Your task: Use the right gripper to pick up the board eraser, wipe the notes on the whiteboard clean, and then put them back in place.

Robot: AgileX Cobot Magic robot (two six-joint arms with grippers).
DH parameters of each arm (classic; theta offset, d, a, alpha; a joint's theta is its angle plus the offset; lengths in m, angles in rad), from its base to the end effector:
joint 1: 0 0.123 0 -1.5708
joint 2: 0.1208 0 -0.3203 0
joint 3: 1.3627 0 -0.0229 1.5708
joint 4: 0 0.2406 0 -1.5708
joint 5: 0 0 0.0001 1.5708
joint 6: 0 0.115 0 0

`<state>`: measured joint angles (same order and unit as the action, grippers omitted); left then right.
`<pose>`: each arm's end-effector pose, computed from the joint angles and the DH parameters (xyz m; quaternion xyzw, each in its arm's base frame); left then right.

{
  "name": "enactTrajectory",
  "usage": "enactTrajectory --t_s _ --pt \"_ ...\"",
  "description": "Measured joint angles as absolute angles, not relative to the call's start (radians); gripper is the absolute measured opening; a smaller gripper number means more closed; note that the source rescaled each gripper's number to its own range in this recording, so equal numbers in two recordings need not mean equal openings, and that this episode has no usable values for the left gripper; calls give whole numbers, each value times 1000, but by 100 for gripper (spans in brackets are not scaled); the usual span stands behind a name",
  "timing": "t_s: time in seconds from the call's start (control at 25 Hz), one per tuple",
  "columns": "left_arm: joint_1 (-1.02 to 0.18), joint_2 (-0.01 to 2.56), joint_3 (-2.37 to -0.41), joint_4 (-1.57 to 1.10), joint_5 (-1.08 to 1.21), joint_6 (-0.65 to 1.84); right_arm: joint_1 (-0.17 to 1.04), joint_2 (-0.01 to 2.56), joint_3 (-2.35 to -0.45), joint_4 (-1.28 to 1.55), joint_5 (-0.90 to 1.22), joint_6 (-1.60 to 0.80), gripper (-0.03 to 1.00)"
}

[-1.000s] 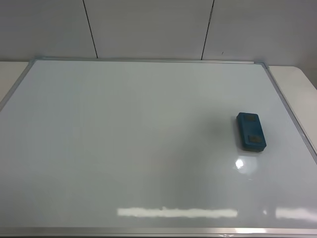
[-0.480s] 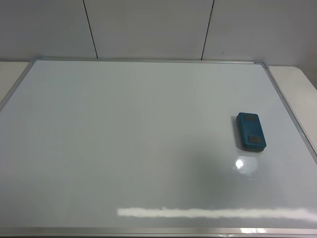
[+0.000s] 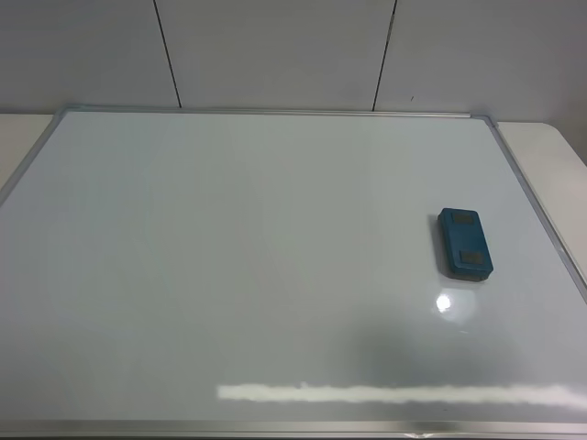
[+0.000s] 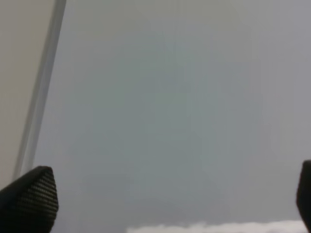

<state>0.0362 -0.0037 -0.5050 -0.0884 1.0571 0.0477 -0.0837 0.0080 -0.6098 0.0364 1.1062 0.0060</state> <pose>-0.0288 -0.0099 0.2635 0.0067 0.8491 -0.0220 0.5277 -0.0410 0.0072 0.2882 0.0355 0.8373 -0.0031 0.5456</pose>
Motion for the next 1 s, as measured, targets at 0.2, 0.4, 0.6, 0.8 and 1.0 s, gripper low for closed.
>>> enactTrajectory --t_s 0.2,0.4,0.6,0.8,1.0 --pt "36 -4 -505 -88 1057 48 -84 -2 -587 38 1107 0 100" --pt "36 -4 -505 -88 1057 48 -84 -2 -510 63 1077 -43 100" --pt "36 -4 -505 -88 1057 48 -84 -2 -497 61 1072 -29 100" --pt "36 -4 -505 -88 1057 48 -84 -2 -497 38 1072 0 100" --pt "36 -4 -505 -88 1057 48 -84 -2 -497 38 1072 0 100"
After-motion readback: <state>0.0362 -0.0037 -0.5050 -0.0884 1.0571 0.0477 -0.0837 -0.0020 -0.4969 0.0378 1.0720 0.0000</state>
